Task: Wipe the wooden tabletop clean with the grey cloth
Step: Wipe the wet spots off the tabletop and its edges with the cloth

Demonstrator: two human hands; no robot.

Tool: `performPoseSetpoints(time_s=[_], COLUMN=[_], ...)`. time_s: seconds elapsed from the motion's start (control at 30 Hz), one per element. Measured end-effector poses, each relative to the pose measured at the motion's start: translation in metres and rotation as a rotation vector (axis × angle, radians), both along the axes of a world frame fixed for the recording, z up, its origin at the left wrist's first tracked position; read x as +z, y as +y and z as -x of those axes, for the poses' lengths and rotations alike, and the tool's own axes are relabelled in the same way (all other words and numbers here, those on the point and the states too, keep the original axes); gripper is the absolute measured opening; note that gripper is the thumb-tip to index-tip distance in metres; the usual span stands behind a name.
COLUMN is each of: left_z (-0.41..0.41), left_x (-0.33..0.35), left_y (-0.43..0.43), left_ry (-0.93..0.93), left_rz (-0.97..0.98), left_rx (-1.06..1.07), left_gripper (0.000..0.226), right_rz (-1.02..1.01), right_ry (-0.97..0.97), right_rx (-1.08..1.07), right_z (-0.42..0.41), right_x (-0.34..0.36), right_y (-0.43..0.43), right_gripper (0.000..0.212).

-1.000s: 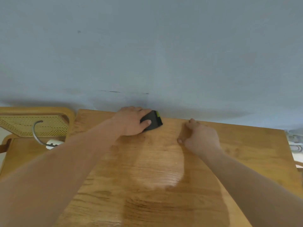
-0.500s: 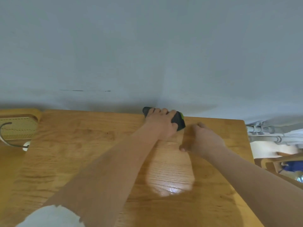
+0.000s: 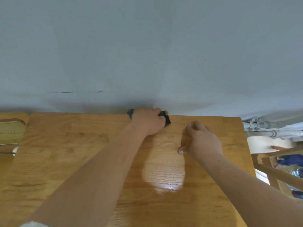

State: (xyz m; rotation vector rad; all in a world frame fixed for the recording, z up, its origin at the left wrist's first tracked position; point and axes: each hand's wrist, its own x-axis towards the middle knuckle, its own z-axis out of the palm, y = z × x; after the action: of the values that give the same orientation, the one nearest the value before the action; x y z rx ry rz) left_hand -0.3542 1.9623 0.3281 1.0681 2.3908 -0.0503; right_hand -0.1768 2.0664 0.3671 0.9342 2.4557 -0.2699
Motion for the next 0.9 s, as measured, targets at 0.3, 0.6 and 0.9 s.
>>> performPoseSetpoints(time_s=[0.3, 0.6, 0.9], left_z=[0.016, 0.000, -0.119], left_x=[0.002, -0.002, -0.009], left_y=[-0.009, 0.014, 0.128], left_ry=[-0.140, 0.024, -0.024], left_rz=[-0.022, 0.088, -0.129], left_rx=[-0.169, 0.087, -0.310], left_gripper=[0.067, 0.056, 0.068], right_rz=[-0.019, 0.215, 0.038], right_ry=[0.009, 0.276, -0.019], right_rx=[-0.046, -0.096, -0.169], right_z=[0.005, -0.048, -0.116], right_x=[-0.002, 0.006, 0.010], right_y=[0.000, 0.031, 0.100], right_gripper=[0.106, 0.080, 0.067])
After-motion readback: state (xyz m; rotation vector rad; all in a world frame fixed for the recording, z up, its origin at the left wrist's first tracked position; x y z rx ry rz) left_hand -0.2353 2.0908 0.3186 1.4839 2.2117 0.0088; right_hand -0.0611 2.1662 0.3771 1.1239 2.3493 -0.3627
